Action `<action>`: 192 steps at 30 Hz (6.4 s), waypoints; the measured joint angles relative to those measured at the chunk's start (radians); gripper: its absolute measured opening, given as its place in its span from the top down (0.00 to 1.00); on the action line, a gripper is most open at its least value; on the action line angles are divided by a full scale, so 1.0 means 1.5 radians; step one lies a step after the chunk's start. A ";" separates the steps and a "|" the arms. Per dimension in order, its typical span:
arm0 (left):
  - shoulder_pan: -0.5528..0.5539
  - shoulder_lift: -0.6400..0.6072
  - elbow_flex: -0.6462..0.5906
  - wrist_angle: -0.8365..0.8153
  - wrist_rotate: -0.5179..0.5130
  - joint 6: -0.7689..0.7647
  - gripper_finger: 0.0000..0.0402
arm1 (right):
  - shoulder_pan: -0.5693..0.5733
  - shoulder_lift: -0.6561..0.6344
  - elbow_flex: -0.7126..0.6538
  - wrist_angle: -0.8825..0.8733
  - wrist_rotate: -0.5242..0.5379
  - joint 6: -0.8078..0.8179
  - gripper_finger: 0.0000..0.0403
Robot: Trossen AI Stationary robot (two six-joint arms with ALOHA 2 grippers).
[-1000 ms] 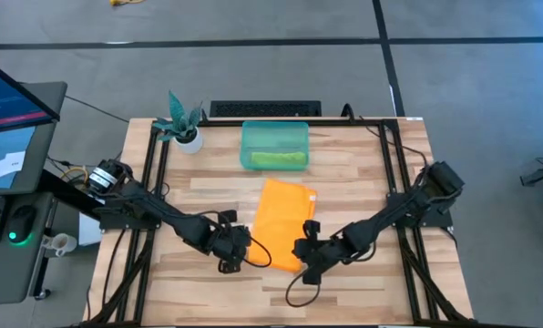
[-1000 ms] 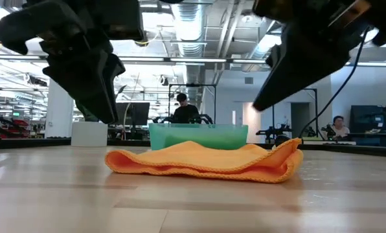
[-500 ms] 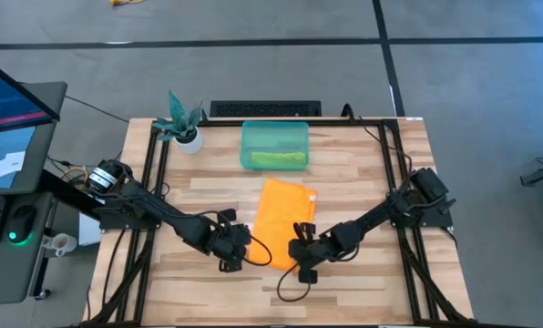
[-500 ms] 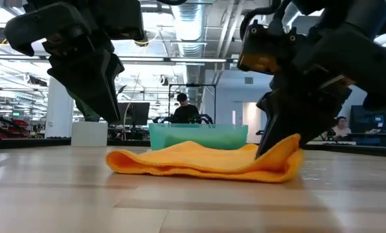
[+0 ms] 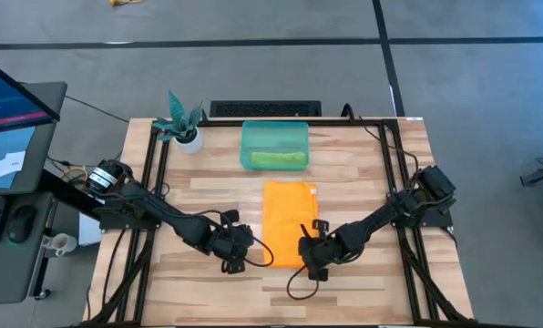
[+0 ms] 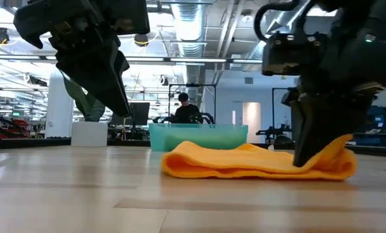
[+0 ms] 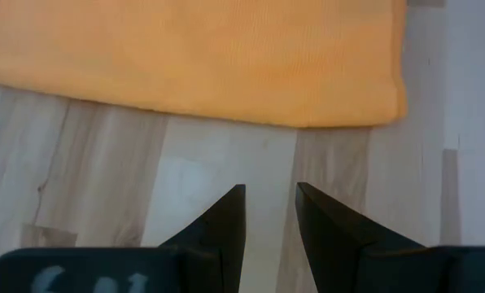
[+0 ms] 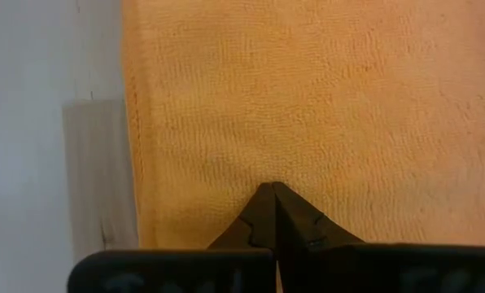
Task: Roll microfiber towels into tight, uniform cylinder then place into a basket
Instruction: Fold the orange towel
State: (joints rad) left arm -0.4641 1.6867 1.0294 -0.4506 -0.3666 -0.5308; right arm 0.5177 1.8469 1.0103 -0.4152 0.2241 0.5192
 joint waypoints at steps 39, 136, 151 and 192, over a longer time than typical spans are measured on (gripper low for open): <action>-0.024 0.000 0.000 0.188 -0.060 0.248 0.50 | 0.243 -0.354 -0.173 -0.100 0.324 0.155 0.91; -0.098 0.208 0.167 0.161 -0.089 0.296 1.00 | 0.175 -0.071 -0.004 0.044 0.075 -0.071 0.98; -0.154 0.207 0.310 -0.137 -0.307 0.187 1.00 | 0.217 -0.073 0.123 -0.098 0.117 -0.014 0.98; 0.125 0.207 0.310 -0.176 -0.130 0.203 1.00 | -0.014 -0.072 0.021 -0.276 0.163 0.242 0.94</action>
State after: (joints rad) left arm -0.2770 1.9968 1.4940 -0.7139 -0.5614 -0.2268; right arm 0.4970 1.7390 1.0424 -0.8295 0.4692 0.8823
